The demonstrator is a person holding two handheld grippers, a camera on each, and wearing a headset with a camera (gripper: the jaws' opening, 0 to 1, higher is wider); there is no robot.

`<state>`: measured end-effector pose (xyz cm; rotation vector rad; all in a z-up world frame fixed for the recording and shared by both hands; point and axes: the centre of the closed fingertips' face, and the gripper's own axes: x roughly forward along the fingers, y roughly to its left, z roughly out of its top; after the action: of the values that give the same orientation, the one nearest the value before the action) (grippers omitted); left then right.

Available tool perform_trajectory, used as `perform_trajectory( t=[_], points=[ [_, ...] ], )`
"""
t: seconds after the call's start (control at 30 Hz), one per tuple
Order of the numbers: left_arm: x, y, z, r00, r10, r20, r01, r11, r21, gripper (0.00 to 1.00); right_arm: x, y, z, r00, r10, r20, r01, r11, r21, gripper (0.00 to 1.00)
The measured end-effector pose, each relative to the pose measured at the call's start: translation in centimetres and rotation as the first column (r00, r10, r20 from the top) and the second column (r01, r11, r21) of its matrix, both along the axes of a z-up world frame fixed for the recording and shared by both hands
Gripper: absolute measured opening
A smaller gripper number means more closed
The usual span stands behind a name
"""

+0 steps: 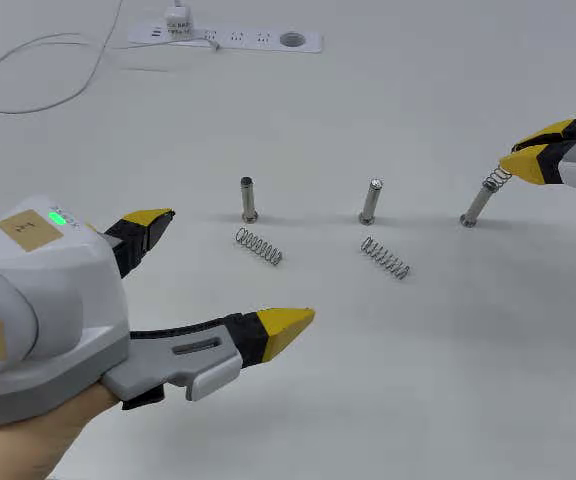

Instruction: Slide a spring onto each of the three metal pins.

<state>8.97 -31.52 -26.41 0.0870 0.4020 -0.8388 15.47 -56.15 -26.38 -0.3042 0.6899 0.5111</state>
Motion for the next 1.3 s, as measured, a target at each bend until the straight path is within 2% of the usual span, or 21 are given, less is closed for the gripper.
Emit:
perform_trajectory(
  t=[0.13, 0.2, 0.23, 0.33, 0.83, 1.1, 1.13, 1.2, 1.23, 1.3],
  points=[
    [0.1, 0.0, 0.0, 1.0, 0.002, 0.003, -0.002, 1.0, -0.001, 0.94, 0.0, 0.1, -0.8, 1.0, 0.018, -0.011, -0.018, 0.999, -0.039, 0.11],
    [0.1, 0.0, 0.1, 1.0, 0.002, 0.008, -0.002, 1.0, -0.003, 0.94, 0.0, 0.3, -0.8, 1.0, 0.021, -0.004, -0.021, 0.999, -0.036, 0.11],
    [0.2, 0.1, 0.1, 1.0, 0.003, 0.01, -0.003, 1.0, 0.0, 0.94, 0.1, 0.3, -1.0, 1.0, 0.017, -0.015, -0.018, 0.999, -0.031, 0.11],
    [0.2, 0.1, 0.1, 1.0, 0.0, 0.015, 0.0, 1.0, 0.006, 0.94, -0.1, 0.2, -1.6, 0.999, 0.026, -0.019, -0.027, 0.998, -0.06, 0.11],
    [0.2, 0.1, 0.3, 1.0, -0.002, 0.026, 0.002, 1.0, 0.011, 0.93, -0.6, 0.7, -3.3, 0.999, 0.015, -0.046, -0.017, 0.998, -0.053, 0.11],
    [0.2, 0.1, 0.1, 1.0, -0.003, 0.024, 0.002, 1.0, 0.019, 0.93, -0.9, 0.7, -4.3, 0.998, -0.005, -0.059, 0.003, 0.999, -0.037, 0.11],
    [0.2, 0.1, 0.2, 1.0, -0.003, 0.026, 0.003, 1.0, 0.016, 0.93, -1.1, 0.9, -4.4, 0.998, -0.007, -0.066, 0.006, 1.0, -0.02, 0.11],
    [0.2, 0.0, 0.3, 1.0, -0.003, 0.026, 0.003, 1.0, 0.01, 0.93, -1.1, 0.9, -4.6, 0.998, -0.014, -0.064, 0.013, 1.0, -0.02, 0.11],
    [0.2, 0.0, 0.3, 1.0, -0.003, 0.026, 0.003, 1.0, 0.007, 0.93, -0.9, 0.9, -4.3, 0.999, -0.019, -0.045, 0.019, 1.0, -0.01, 0.11],
    [0.2, 0.0, 0.3, 1.0, -0.004, 0.026, 0.004, 1.0, 0.011, 0.93, -1.0, 0.9, -4.4, 0.998, -0.024, -0.051, 0.024, 1.0, -0.007, 0.11]
  ],
)
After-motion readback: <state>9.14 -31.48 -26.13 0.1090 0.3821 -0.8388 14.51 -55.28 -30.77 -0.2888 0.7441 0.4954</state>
